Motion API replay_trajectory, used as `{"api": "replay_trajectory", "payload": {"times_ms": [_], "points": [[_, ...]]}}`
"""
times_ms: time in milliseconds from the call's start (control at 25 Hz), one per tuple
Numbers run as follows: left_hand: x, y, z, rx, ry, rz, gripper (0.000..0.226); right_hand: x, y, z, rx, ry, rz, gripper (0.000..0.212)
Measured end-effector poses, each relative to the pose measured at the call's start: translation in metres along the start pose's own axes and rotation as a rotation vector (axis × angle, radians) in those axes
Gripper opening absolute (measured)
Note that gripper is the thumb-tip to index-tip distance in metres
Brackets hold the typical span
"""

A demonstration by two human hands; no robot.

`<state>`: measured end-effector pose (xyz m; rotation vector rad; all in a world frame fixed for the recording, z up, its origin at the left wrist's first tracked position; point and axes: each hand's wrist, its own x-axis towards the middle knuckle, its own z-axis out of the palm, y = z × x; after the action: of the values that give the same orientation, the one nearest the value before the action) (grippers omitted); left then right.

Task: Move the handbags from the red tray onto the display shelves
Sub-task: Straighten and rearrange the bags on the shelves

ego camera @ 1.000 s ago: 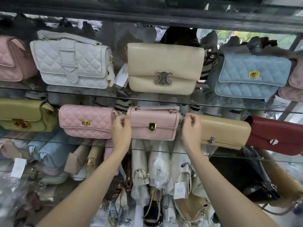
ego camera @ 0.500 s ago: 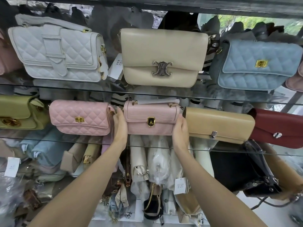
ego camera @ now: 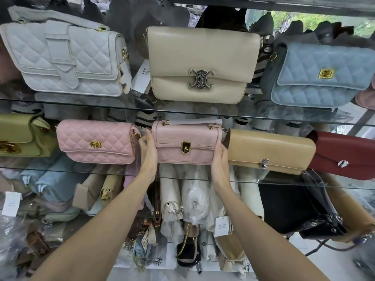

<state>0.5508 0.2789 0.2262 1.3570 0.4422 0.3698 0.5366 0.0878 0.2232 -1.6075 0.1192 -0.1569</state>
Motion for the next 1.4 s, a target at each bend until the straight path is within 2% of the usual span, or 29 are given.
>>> {"api": "replay_trajectory", "payload": {"times_ms": [80, 160, 240, 400, 480, 640, 800, 1040, 1240, 1400], "points": [[-0.003, 0.002, 0.0, 0.004, 0.007, 0.006, 0.06, -0.006, 0.003, 0.002, 0.003, 0.014, -0.037, 0.076], [-0.008, 0.004, -0.001, 0.006, 0.006, 0.0, 0.062, -0.011, 0.007, 0.005, -0.004, 0.048, -0.056, 0.086], [-0.009, 0.002, -0.002, 0.028, 0.017, -0.001, 0.065, -0.013, 0.008, 0.007, 0.01, 0.099, -0.057, 0.085], [-0.02, -0.003, -0.006, 0.048, -0.003, 0.032, 0.054, -0.01, 0.011, 0.005, 0.014, 0.146, -0.06, 0.094], [-0.02, -0.003, -0.007, 0.053, -0.031, 0.039, 0.06, -0.007, 0.01, 0.002, 0.014, 0.122, -0.051, 0.089], [-0.015, -0.003, -0.007, 0.095, -0.037, 0.018, 0.067, 0.001, 0.008, -0.008, -0.003, 0.032, -0.041, 0.057], [-0.019, 0.001, -0.006, 0.094, -0.036, 0.004, 0.067, 0.003, 0.008, -0.014, -0.015, 0.017, -0.034, 0.045], [-0.017, -0.003, -0.007, 0.104, -0.022, 0.004, 0.065, -0.002, 0.003, -0.013, -0.046, 0.056, -0.03, 0.053], [-0.031, 0.01, -0.003, 0.134, 0.011, 0.046, 0.043, -0.006, -0.005, -0.034, -0.155, 0.047, 0.002, 0.057], [-0.049, 0.004, -0.003, 0.252, 0.27, 0.176, 0.021, -0.004, -0.003, -0.051, -0.231, 0.021, 0.007, 0.058]]}}
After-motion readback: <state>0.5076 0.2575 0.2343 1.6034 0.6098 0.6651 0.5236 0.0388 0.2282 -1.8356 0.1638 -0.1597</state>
